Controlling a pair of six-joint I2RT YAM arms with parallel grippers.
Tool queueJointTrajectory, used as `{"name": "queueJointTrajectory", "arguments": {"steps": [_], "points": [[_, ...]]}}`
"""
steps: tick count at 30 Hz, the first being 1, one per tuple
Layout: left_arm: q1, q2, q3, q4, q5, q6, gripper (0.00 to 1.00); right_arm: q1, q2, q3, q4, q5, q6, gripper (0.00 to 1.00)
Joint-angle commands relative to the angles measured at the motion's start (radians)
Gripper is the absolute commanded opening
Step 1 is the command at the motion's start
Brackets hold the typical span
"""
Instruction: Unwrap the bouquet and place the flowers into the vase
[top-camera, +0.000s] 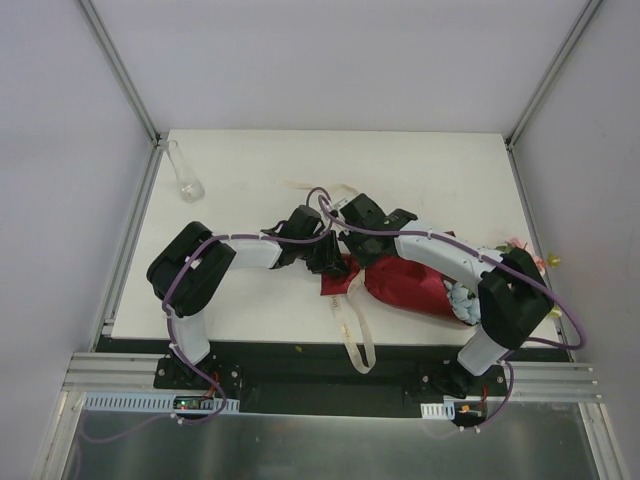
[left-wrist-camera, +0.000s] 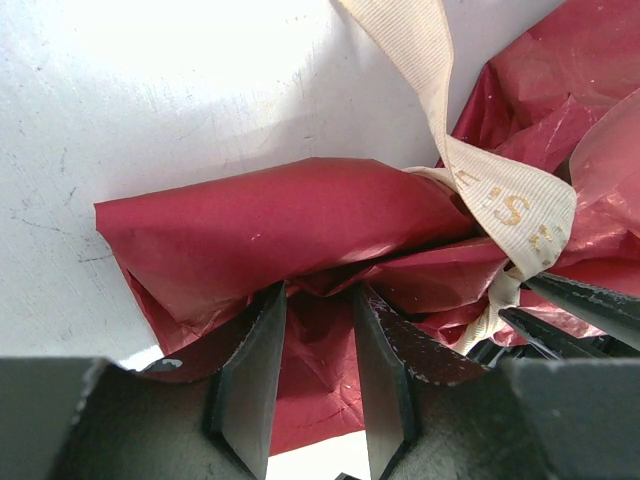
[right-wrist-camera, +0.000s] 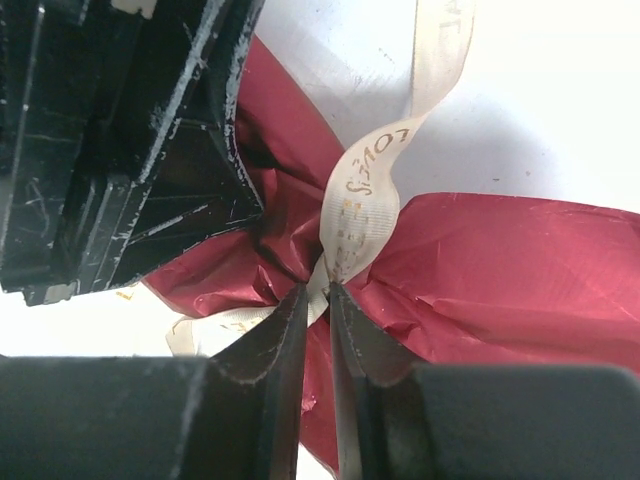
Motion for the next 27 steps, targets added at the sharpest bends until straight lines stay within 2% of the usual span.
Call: {"name": "queueJointTrajectory", "arguments": {"steps": [1,10,14,27], "points": [[-0.013,-0.033,-0.010,-0.033,0.007,0.049,0.34,0.017,0.036,-0.005,-0.013,0.047,-0.021,0.18],[-0.013,-0.033,-0.013,-0.032,0.001,0.051,0.34,0.034,0.041,0.004,-0.005,0.079,-0.018,0.10],[-0.012,-0.031,-0.016,-0.033,-0.003,0.049,0.33,0.040,0.033,0.012,-0.017,0.096,-0.018,0.01],[-0.013,0.023,-0.022,-0.036,-0.013,0.046,0.30,0.040,-0.040,0.060,-0.073,0.105,-0.006,0.01]]}}
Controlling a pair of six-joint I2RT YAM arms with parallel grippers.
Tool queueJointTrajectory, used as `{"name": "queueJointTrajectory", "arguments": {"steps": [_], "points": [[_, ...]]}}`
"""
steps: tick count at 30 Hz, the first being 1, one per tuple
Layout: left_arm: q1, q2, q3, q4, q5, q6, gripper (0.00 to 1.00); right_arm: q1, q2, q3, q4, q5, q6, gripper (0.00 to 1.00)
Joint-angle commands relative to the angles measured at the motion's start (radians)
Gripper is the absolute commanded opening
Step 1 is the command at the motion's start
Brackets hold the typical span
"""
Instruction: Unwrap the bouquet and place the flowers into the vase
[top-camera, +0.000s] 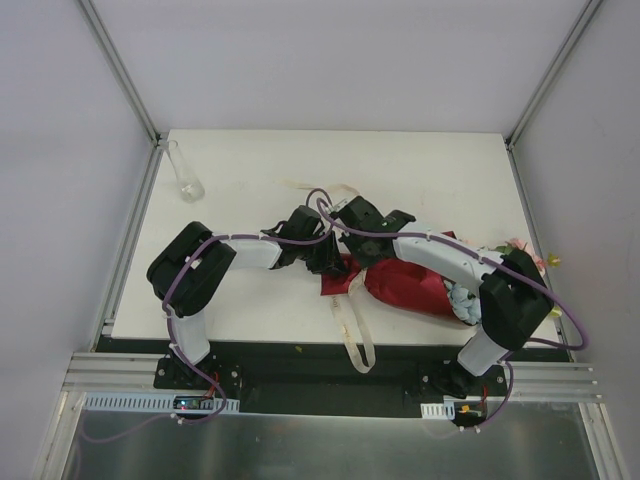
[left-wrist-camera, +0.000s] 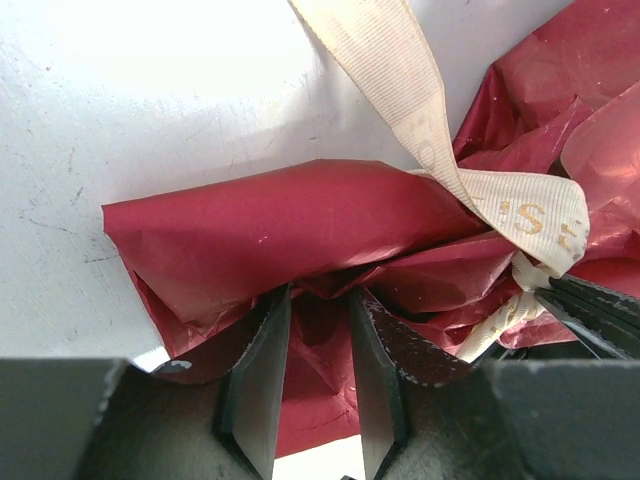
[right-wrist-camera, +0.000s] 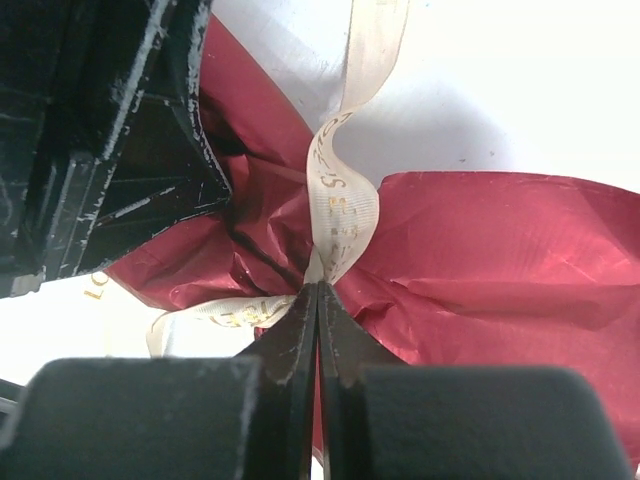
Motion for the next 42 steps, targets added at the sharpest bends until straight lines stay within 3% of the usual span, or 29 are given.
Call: {"name": "queueJointTrajectory", "arguments": {"steps": [1,15,26,30,42], "points": [[-0.013,0.024,-0.020,-0.037,-0.005,0.048,0.30,0.010,-0.039,0.064,-0.046,0.002,-0.006,0.01],[-0.013,0.017,-0.031,-0.037,-0.007,0.054,0.28,-0.021,-0.078,0.128,-0.058,-0.119,0.079,0.01],[-0.013,0.021,-0.026,-0.037,-0.002,0.059,0.29,-0.061,-0.132,0.153,-0.040,-0.075,0.087,0.01],[-0.013,0.015,-0.024,-0.037,-0.001,0.059,0.29,-0.076,-0.135,0.164,-0.058,-0.128,0.072,0.02],[-0.013,-0.009,-0.021,-0.037,0.010,0.062,0.30,-0.085,-0.164,-0.082,0.055,-0.187,-0.060,0.13]]}}
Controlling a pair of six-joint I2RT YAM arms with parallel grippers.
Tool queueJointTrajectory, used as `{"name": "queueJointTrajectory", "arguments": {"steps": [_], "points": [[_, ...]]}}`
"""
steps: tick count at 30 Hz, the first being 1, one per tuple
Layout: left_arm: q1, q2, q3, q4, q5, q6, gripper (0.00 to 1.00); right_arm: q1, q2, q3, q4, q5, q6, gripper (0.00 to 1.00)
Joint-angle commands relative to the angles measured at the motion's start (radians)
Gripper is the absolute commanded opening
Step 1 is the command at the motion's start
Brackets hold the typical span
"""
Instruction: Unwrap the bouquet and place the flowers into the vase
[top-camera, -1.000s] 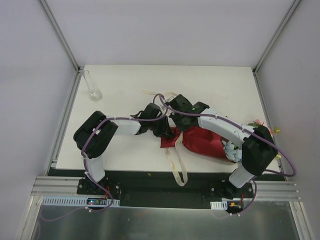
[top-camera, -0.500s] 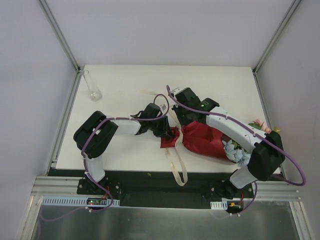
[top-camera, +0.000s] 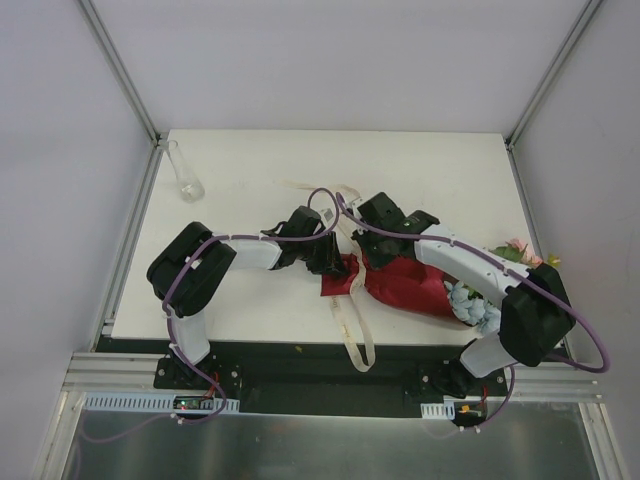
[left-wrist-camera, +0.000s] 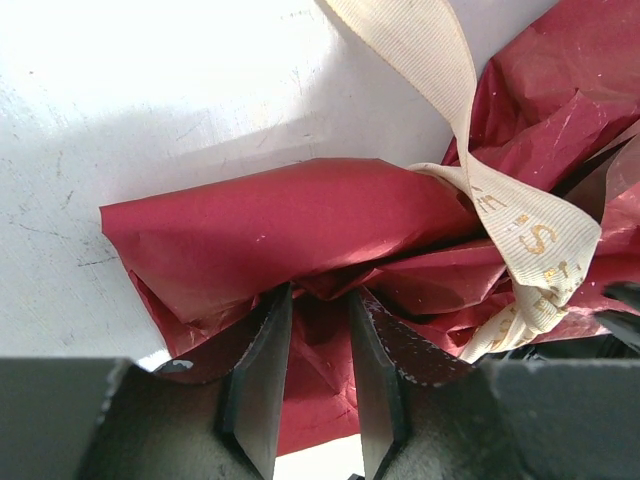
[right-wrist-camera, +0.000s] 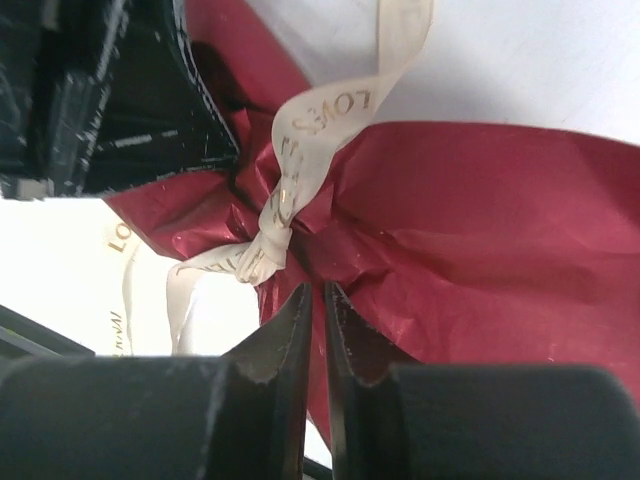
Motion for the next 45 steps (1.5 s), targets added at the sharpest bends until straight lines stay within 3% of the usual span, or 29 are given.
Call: {"name": "queueJointTrajectory", "arguments": {"steps": [1,15,26,45], "points": [[-0.012,-0.010,-0.014,-0.048,0.002,0.032,0.30,-0.006,-0.033,-0.040,0.078,-0.048,-0.061,0.13],[-0.012,-0.021,-0.017,-0.048,0.002,0.029,0.31,0.001,0.015,-0.063,0.135,-0.114,-0.058,0.17],[-0.012,-0.007,-0.009,-0.041,0.009,0.026,0.31,0.063,-0.031,-0.055,0.055,0.001,0.220,0.16],[-0.017,-0.012,-0.014,-0.033,0.010,0.022,0.31,0.088,0.021,-0.041,0.081,0.064,0.252,0.18]]}}
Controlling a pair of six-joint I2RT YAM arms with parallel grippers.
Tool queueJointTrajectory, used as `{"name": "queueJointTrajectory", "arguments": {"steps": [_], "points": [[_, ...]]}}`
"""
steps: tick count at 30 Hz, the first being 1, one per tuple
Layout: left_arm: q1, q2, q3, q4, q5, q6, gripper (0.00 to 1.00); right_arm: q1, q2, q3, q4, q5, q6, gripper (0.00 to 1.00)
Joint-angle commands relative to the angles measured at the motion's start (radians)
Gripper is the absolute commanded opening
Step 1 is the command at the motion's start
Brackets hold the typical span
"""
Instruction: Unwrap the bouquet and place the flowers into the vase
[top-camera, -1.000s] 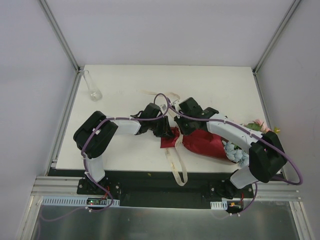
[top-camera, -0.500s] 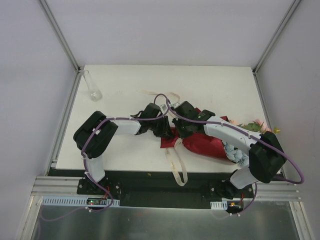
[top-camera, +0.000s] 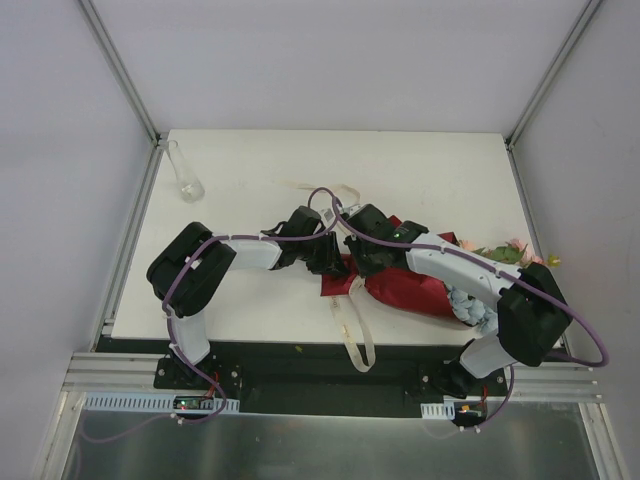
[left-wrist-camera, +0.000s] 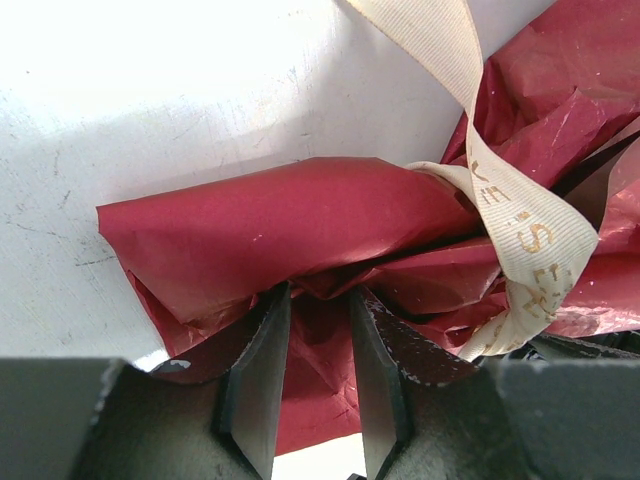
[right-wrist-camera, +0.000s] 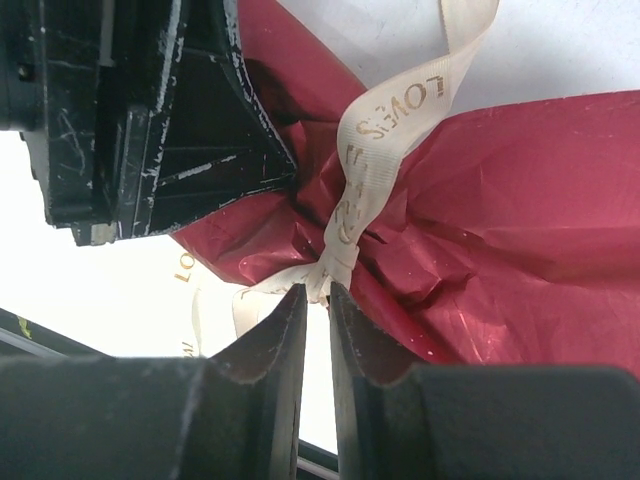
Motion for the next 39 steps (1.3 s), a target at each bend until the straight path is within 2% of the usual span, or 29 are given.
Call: {"name": "queueJointTrajectory", "arguments": {"steps": [1,18,30,36,39], "points": [[-0.016,-0.008,-0.013,-0.036,0.011,0.020,0.31,0.005,0.018,0.028,0.011,0.023,0.021,0.18],[-0.016,-0.012,-0.006,-0.040,0.012,0.027,0.31,0.004,0.084,0.060,0.019,0.058,0.003,0.22],[-0.017,0.019,-0.002,-0.047,0.006,0.030,0.31,0.004,0.017,0.063,0.004,0.059,0.004,0.01],[-0.017,0.025,-0.005,-0.048,0.002,0.031,0.31,-0.007,-0.008,0.065,0.028,0.014,0.010,0.01],[-0.017,0.030,-0.006,-0.048,-0.003,0.030,0.31,-0.044,-0.042,0.030,0.089,-0.075,0.047,0.01]]}}
